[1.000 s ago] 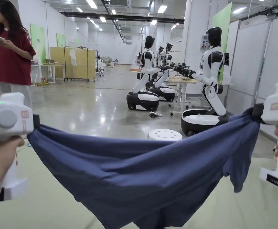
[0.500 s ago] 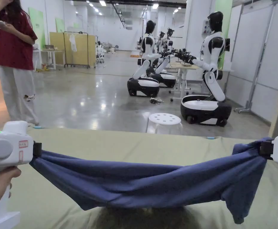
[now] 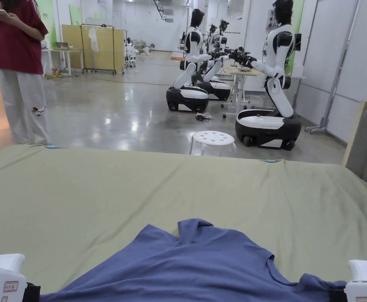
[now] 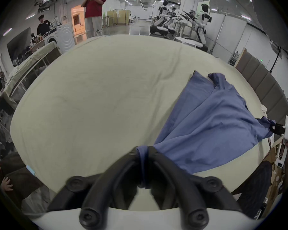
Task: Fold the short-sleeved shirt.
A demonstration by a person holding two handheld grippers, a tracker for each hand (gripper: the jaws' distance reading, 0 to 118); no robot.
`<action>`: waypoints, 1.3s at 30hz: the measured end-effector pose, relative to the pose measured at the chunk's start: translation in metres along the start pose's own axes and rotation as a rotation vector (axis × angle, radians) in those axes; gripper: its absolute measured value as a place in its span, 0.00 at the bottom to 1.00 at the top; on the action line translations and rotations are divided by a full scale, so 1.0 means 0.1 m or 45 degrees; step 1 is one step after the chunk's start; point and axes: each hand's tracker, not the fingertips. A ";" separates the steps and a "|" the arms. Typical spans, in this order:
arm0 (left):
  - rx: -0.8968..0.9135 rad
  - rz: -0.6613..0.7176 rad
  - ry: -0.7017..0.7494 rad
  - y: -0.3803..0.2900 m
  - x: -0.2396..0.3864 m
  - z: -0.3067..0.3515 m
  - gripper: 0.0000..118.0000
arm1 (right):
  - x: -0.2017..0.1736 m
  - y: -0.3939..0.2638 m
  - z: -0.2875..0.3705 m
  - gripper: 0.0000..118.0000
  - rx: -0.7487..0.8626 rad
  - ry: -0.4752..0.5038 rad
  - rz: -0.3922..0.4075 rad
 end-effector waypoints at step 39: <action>0.017 0.040 0.000 -0.08 -0.29 -0.53 0.95 | -1.89 0.39 0.10 0.02 0.611 0.272 0.153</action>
